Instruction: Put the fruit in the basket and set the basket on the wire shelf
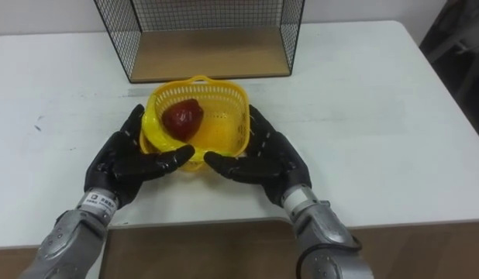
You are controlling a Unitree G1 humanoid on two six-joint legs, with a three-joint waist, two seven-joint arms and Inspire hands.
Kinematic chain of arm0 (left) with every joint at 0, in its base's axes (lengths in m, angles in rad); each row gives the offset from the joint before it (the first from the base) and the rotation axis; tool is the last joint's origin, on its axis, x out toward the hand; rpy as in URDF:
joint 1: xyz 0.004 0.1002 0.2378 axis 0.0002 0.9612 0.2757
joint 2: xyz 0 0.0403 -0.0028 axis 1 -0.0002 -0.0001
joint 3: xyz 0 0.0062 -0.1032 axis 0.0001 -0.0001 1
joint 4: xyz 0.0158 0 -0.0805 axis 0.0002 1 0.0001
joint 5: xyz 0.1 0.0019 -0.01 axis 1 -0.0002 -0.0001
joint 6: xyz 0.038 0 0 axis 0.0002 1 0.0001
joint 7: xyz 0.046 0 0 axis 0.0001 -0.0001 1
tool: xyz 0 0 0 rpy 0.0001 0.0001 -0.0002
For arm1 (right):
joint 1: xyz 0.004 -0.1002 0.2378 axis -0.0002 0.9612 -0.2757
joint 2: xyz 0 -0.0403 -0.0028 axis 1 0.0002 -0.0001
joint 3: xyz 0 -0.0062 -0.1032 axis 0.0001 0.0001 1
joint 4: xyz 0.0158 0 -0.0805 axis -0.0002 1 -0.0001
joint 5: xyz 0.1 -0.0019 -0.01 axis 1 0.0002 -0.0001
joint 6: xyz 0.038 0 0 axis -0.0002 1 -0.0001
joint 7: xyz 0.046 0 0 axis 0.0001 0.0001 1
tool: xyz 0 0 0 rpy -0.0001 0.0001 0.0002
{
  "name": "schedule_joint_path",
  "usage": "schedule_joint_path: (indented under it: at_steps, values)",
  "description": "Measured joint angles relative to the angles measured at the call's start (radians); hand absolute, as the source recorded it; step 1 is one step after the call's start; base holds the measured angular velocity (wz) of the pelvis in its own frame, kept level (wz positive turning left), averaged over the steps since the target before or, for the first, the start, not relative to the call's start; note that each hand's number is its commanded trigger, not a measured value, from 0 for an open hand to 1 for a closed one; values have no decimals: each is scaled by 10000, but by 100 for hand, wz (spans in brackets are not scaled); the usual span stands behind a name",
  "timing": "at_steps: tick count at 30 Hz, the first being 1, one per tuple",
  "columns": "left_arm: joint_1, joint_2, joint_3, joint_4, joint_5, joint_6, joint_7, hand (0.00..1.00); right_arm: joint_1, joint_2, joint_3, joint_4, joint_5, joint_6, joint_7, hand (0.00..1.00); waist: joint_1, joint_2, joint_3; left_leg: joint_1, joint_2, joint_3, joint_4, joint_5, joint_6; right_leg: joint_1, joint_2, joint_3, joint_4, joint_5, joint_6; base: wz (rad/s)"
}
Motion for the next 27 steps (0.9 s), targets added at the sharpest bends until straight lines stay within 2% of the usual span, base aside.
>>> schedule_joint_path:
  at_steps: [14, 21, 27]
  values:
    - [-28, -256, -223, -36, -5, -112, -5, 0, -384, 62, -9, -51, -139, -58, -372, 0, -41, 1, 0, -34, 9, 59, 61, 0, 0, -7, -11, -7, 5, 1, 1, 0]
    - [-580, -214, -345, -66, -4, -289, -5, 0, -771, 41, -36, -543, -489, -136, -721, 0, -45, 1, -2, -19, 17, 60, 88, 0, 1, 8, -14, -15, 35, 1, 1, 0]
    - [-793, -243, -386, -81, 13, -296, -5, 0, -784, 52, -199, -598, -567, -222, -791, 0, -41, 14, -10, -29, 33, 70, 152, 0, 1, 5, -9, -7, 63, 2, -2, 0]
